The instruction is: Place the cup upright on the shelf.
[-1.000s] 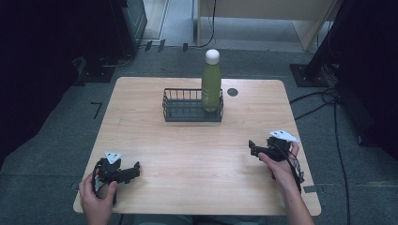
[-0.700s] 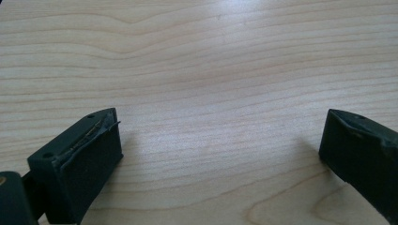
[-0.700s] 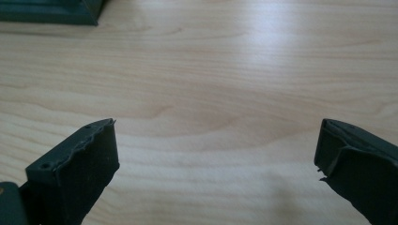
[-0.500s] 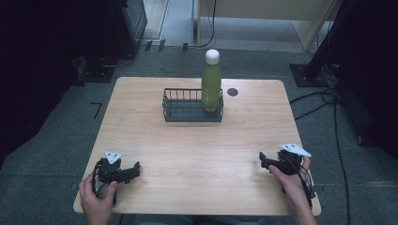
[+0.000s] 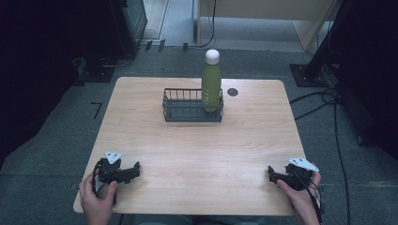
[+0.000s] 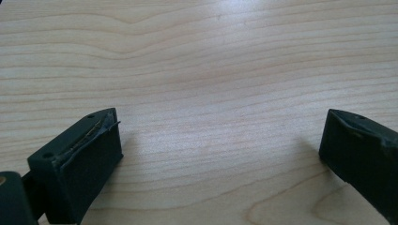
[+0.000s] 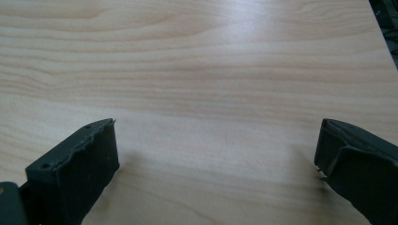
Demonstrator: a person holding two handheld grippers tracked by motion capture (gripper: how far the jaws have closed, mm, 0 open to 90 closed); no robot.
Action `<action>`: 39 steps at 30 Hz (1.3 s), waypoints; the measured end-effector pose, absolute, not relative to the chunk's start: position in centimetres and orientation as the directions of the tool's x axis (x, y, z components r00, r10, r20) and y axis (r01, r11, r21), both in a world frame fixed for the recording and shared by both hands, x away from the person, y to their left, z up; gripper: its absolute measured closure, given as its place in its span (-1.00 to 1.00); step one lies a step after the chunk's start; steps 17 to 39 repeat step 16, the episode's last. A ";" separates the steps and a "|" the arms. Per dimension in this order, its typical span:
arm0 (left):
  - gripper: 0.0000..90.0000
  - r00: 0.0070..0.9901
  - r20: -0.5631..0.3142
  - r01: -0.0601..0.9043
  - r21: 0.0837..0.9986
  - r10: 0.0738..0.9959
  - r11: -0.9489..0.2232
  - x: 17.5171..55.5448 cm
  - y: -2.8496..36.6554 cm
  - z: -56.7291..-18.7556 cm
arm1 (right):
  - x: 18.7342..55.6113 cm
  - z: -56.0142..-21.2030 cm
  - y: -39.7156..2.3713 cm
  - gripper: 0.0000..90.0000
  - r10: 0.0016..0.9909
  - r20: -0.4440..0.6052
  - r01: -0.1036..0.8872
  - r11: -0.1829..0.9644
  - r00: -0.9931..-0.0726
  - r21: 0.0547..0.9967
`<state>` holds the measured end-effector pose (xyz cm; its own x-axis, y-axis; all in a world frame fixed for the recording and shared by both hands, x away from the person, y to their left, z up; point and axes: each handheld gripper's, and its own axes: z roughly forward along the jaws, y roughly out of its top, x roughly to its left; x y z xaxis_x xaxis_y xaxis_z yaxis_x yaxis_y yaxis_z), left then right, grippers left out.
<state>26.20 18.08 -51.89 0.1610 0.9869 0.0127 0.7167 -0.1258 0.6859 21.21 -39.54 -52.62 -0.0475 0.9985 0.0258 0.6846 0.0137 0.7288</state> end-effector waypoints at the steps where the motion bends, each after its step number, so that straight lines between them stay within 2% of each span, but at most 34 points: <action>1: -1.00 0.161 0.013 0.717 0.686 0.987 -0.126 26.2 18.1 -51.9 | 21.0 -52.7 -39.7 -1.00 0.999 0.012 0.690 0.022 -0.045 0.723; 39: -1.00 0.161 0.013 0.717 0.686 0.987 -0.126 26.2 18.1 -51.9 | 20.5 -52.7 -40.3 -1.00 0.998 0.025 0.704 0.021 -0.055 0.710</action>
